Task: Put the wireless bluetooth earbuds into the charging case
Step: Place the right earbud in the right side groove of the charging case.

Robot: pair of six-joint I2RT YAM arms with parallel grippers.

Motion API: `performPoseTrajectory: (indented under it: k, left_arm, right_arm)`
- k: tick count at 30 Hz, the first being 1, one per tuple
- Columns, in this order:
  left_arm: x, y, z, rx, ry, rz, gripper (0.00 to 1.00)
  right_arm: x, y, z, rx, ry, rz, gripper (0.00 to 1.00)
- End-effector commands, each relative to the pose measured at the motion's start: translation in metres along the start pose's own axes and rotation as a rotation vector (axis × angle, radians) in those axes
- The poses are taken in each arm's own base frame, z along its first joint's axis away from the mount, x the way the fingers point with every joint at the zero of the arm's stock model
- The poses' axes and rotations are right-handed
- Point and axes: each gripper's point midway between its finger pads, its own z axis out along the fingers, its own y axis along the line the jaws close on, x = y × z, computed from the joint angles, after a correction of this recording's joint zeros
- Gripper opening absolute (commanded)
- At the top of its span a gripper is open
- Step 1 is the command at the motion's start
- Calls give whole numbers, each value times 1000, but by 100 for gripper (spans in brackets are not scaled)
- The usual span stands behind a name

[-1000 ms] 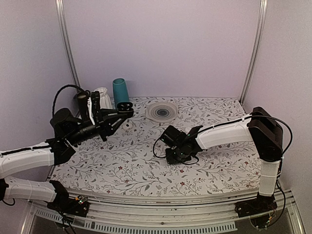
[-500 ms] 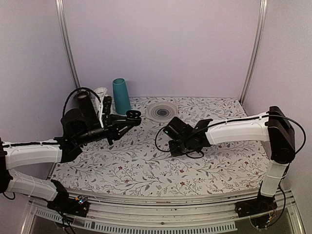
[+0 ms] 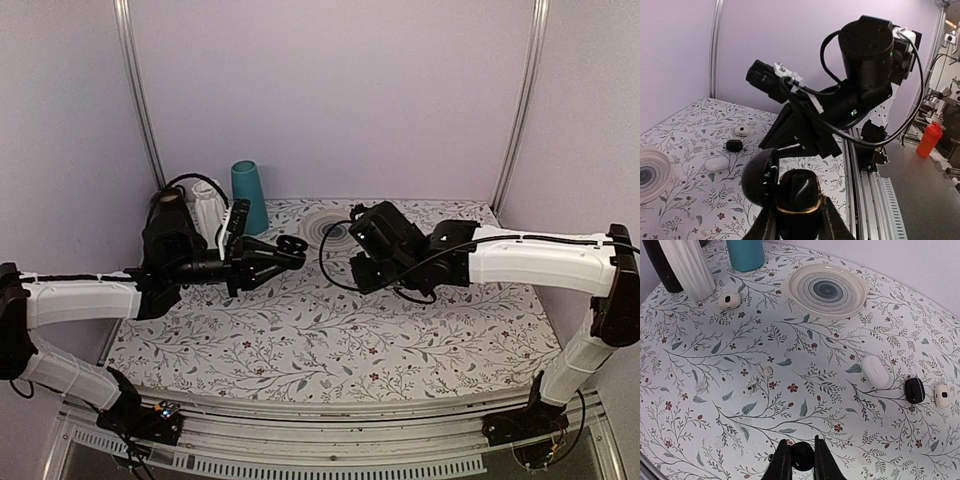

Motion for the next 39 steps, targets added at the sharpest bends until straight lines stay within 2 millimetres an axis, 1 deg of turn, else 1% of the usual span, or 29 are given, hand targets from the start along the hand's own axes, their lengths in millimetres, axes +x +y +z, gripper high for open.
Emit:
performPoseTrajectory:
  k: [1, 7, 14, 22, 31, 39]
  left_arm:
    - [-1, 2, 4, 41, 24, -8, 0]
    - [9, 13, 15, 35, 84, -95, 0]
    - [11, 15, 22, 61, 107, -148, 0]
    - [13, 16, 29, 87, 151, -196, 0]
    - [21, 20, 33, 92, 200, -247, 0]
    - [19, 20, 36, 108, 207, -271, 0]
  right_arm:
    - [-38, -2, -34, -5, -112, -53, 8]
    - [-59, 6, -51, -23, -171, -90, 8]
    - [-71, 21, -63, -52, -219, -149, 8]
    - [-76, 38, -73, -85, -267, -220, 9]
    - [-77, 43, -74, -87, -284, -242, 9]
    - [-74, 53, -74, -98, -292, -275, 9]
